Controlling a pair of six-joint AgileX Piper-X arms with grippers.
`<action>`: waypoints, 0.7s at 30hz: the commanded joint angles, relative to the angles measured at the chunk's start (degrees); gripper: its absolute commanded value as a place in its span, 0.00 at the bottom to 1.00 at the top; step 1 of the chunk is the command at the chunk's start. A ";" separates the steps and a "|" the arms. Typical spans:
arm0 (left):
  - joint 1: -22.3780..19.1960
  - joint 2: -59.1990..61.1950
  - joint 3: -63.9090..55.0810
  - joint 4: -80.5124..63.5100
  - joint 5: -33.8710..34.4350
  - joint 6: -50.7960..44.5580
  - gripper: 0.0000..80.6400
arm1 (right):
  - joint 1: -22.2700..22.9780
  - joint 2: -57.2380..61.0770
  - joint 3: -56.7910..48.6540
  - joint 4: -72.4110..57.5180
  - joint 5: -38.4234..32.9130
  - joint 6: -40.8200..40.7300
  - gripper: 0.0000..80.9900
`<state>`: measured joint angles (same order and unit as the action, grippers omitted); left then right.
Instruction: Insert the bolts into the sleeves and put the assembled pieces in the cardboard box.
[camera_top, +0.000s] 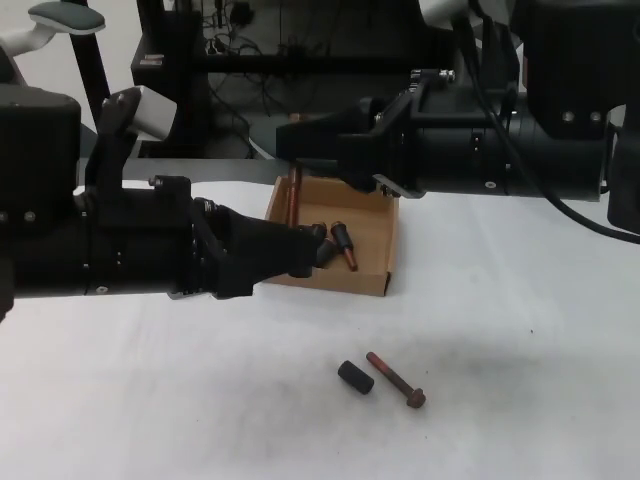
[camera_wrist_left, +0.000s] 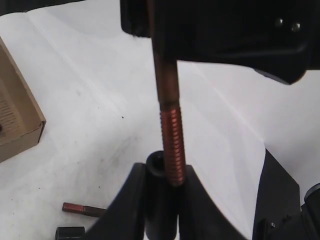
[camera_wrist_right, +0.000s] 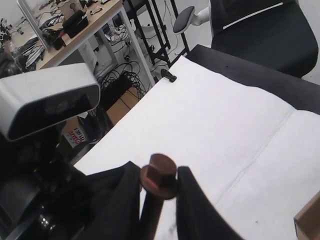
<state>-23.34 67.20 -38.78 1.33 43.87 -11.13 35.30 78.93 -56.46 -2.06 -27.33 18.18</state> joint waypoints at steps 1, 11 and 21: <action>0.11 -0.33 -0.51 -1.69 1.24 -0.03 0.02 | -0.32 0.14 -0.08 -0.30 -0.51 -0.56 0.01; 0.11 -0.33 -0.51 -1.33 1.87 -0.03 0.02 | -0.97 0.41 -0.08 -0.41 -0.51 -3.14 0.01; 0.11 -0.33 -0.51 -1.33 2.48 -0.03 0.02 | -0.97 0.41 -0.08 -0.29 -0.51 -3.53 0.01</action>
<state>-23.34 67.20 -38.78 1.33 45.03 -11.27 34.50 79.46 -56.46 -2.18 -27.58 15.52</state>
